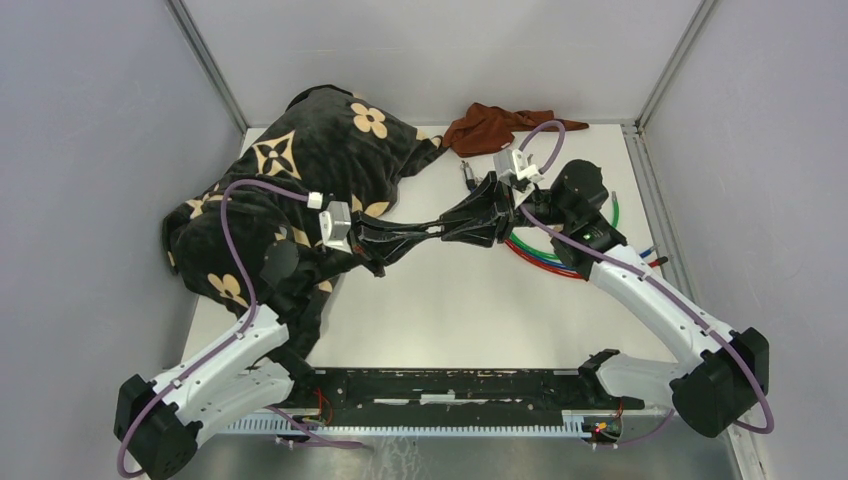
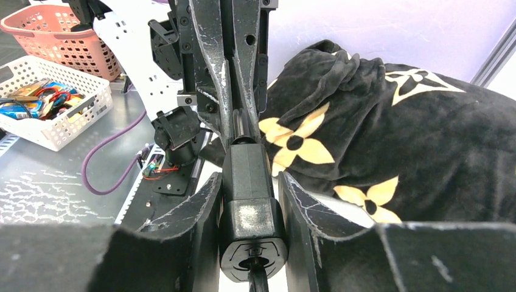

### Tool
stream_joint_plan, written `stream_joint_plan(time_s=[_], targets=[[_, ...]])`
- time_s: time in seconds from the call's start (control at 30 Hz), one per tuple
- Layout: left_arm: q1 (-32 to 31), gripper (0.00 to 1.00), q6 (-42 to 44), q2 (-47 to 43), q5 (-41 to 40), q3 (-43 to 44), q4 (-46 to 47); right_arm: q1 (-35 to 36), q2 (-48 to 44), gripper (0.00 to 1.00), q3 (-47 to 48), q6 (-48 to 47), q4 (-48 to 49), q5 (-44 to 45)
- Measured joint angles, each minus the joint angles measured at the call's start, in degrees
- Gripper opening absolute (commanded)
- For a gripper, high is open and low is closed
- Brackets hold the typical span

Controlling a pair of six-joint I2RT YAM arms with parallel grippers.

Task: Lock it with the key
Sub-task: Lock the lock.

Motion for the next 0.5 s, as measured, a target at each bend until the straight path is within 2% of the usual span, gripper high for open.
stream_joint_plan(time_s=[0.17,0.5], targets=[[0.04,0.02,0.02,0.57,-0.37,0.87,-3.76,-0.46,-0.07,0.0,-1.62,1.31,1.73,0.44],[-0.07,0.02,0.0,2.62,-3.93,0.92,-1.79,-0.59,1.09,0.0,-1.55,1.25,1.73,3.48]])
